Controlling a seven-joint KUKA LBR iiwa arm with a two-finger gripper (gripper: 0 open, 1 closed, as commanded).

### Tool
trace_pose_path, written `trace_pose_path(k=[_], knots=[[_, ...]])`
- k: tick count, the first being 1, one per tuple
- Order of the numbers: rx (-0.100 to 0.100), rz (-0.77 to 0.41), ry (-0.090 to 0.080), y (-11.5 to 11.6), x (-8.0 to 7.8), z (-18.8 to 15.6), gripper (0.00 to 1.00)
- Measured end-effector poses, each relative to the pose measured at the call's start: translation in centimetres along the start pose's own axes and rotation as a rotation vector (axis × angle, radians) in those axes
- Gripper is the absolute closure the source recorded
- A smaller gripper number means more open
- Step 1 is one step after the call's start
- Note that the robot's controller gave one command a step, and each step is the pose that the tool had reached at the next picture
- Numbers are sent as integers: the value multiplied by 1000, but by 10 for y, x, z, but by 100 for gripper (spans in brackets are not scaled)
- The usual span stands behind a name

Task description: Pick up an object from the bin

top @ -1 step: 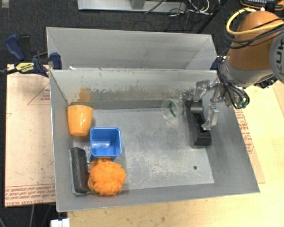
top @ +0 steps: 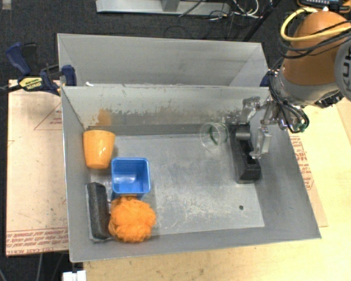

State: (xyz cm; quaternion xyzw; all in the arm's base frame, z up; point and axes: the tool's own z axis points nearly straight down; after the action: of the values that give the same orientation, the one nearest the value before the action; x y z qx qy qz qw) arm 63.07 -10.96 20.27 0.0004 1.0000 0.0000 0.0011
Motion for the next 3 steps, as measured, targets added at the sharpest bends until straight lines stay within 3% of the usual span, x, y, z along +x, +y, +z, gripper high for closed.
trace_pose_path(k=[1, 2, 3], knots=[[-1, 50, -2, -6, -2, 20, 0], [-2, 37, 7, -23, 7, 25, 0], [2, 40, -15, -26, 2, 45, 0]])
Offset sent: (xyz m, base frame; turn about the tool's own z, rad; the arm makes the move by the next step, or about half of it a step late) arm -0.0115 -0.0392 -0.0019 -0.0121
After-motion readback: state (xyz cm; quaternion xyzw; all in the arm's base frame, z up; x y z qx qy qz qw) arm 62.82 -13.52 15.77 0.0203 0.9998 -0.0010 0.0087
